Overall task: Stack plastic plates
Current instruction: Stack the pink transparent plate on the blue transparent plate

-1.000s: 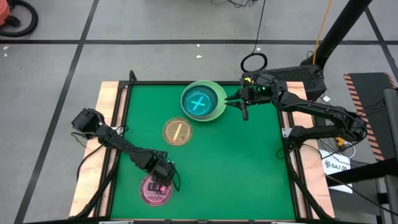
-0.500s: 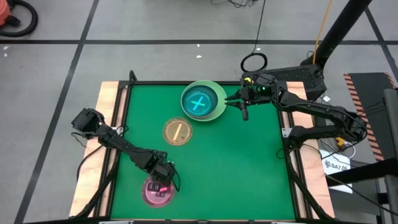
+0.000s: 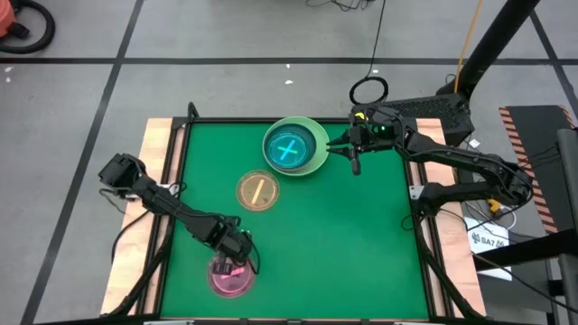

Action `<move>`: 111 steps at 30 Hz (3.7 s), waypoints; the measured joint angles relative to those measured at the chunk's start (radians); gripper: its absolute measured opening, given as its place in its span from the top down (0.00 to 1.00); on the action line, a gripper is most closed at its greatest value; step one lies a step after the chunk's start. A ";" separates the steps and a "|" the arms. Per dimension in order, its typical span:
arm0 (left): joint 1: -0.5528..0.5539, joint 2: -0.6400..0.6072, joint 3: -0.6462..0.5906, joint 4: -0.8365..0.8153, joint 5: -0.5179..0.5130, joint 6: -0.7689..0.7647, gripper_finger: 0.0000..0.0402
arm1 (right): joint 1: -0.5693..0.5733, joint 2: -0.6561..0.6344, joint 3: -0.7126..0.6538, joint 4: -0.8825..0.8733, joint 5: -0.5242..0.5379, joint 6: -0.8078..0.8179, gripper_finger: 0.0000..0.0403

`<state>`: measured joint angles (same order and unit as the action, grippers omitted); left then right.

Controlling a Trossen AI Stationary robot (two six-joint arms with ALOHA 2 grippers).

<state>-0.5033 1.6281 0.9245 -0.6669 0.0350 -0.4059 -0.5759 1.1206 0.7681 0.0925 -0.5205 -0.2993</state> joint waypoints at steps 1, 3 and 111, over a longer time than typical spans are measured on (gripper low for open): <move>0.002 -0.007 0.000 0.000 -0.010 0.000 0.99 | 0.000 0.000 0.000 0.000 0.000 0.000 0.81; 0.011 -0.020 0.000 0.001 -0.014 -0.001 0.99 | 0.000 0.000 0.000 0.000 0.000 0.000 0.81; 1.149 0.120 0.474 -0.010 0.076 0.044 0.81 | -0.001 0.000 0.000 -0.117 0.135 -0.054 0.81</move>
<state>0.6455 1.7481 1.3982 -0.6769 0.1112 -0.3619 -0.5770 1.1206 0.7681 -0.0242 -0.3859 -0.3531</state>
